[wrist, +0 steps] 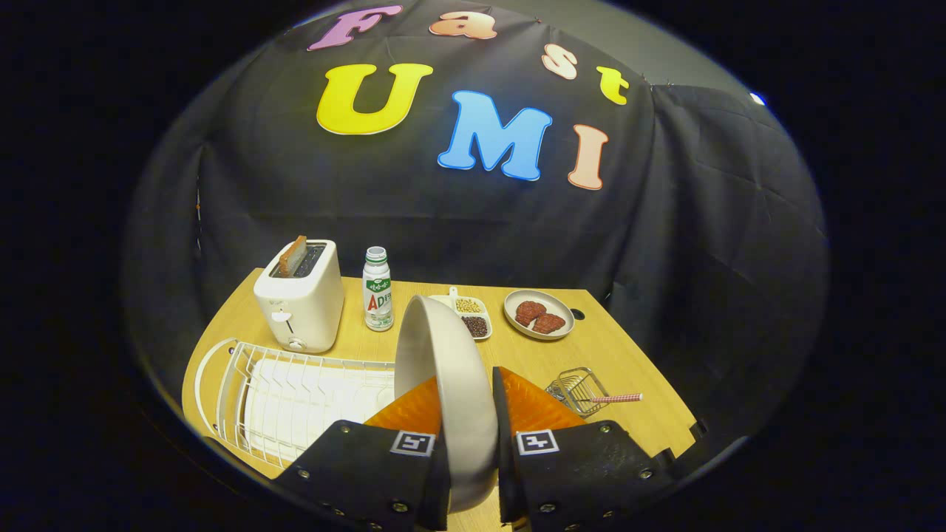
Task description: Take the plate from the dish rack, then take the spoon from the basket and place it into the plate.
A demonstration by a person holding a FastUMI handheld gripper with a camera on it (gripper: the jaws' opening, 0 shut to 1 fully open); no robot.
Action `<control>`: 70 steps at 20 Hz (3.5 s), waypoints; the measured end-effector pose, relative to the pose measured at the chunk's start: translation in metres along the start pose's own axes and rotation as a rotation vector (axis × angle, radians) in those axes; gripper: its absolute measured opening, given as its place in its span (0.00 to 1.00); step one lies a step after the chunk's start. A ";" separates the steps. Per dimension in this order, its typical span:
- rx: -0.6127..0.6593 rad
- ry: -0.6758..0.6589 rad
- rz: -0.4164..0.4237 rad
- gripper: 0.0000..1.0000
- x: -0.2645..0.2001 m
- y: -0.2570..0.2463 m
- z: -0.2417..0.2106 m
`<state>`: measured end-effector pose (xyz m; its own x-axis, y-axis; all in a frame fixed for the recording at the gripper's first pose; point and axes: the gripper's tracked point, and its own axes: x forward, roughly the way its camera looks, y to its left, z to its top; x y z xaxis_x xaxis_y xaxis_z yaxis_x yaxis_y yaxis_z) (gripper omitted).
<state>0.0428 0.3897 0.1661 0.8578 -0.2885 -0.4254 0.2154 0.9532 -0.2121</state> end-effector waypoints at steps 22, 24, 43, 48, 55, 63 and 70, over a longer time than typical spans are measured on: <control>0.054 0.118 0.135 0.26 -0.126 -0.012 -0.150; 0.107 0.161 0.163 0.26 -0.129 -0.009 -0.168; 0.474 0.393 0.380 0.26 -0.083 0.035 -0.248; 0.600 0.422 0.394 0.26 -0.071 0.033 -0.258; 0.601 0.429 0.342 0.34 -0.059 0.010 -0.268; 0.618 0.329 0.330 0.34 -0.054 -0.006 -0.236; 0.694 0.183 0.239 0.34 -0.032 -0.056 -0.183</control>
<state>-0.0825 0.3293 0.0303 0.8399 -0.0194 -0.5424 0.3295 0.8123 0.4812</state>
